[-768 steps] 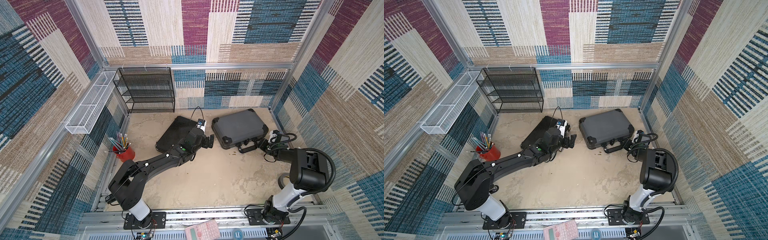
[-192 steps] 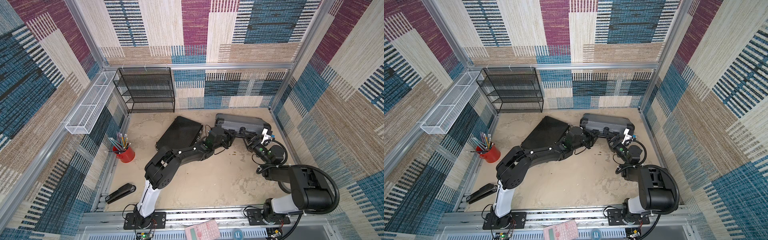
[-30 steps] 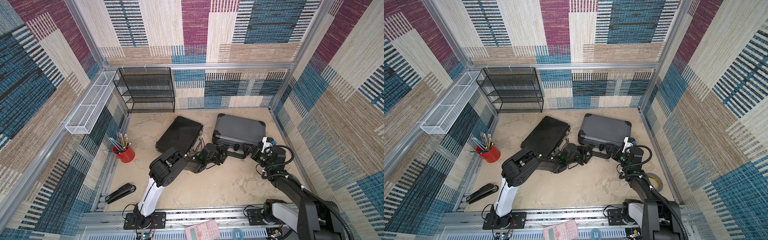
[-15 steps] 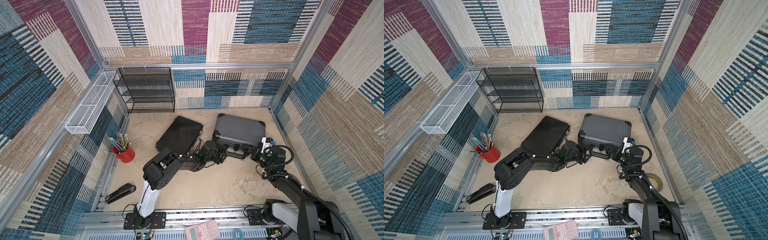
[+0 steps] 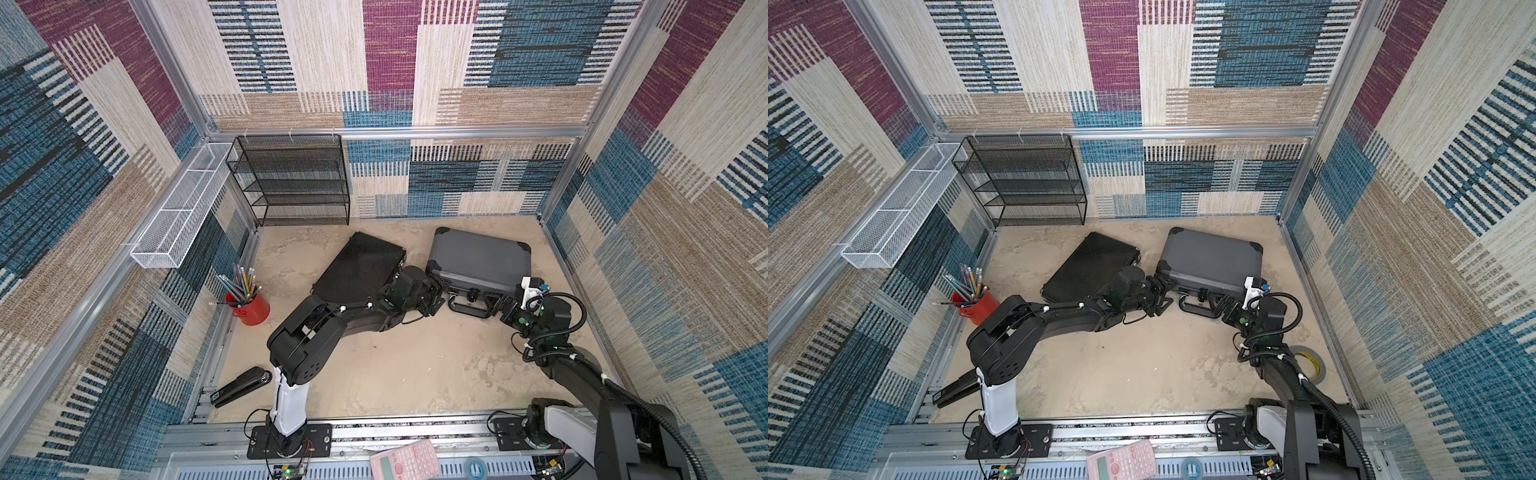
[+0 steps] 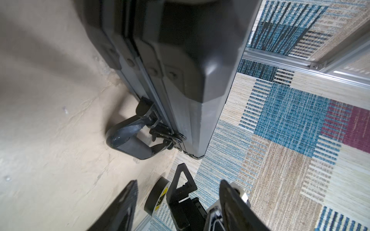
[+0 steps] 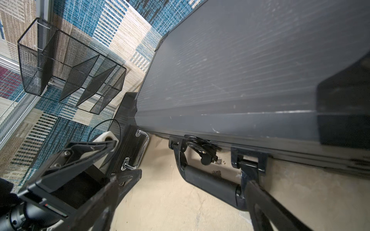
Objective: Open the poker set cases
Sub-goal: Place the poker set case at the center of the board, then open the case lid on the poker set case.
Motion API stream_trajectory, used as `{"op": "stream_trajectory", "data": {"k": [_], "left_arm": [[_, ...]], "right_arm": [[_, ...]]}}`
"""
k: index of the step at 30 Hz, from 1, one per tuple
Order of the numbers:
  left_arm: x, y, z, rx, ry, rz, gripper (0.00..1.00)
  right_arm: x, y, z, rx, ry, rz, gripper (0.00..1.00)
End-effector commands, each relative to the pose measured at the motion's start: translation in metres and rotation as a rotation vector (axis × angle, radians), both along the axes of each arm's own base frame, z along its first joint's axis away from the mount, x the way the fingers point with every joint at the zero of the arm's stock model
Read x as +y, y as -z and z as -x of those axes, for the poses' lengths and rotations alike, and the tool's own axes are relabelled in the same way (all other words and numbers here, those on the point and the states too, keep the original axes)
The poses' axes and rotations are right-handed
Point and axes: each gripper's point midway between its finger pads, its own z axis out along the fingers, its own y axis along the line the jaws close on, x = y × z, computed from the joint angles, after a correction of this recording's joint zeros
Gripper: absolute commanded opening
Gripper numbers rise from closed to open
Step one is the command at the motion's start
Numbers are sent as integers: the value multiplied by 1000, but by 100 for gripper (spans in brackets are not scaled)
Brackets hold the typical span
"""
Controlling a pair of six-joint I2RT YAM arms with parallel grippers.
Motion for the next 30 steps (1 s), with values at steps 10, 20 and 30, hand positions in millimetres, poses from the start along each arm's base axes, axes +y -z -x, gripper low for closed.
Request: {"op": "stream_trajectory", "data": {"k": [10, 20, 30], "left_arm": [[36, -39, -19, -292, 48, -315, 80], [55, -59, -34, -462, 118, -537, 90], [40, -44, -52, -576, 337, -739, 95]], "right_arm": [[6, -14, -2, -85, -39, -14, 100], [13, -11, -2, -86, -55, -23, 100], [15, -12, -3, -97, -58, -14, 100]]}}
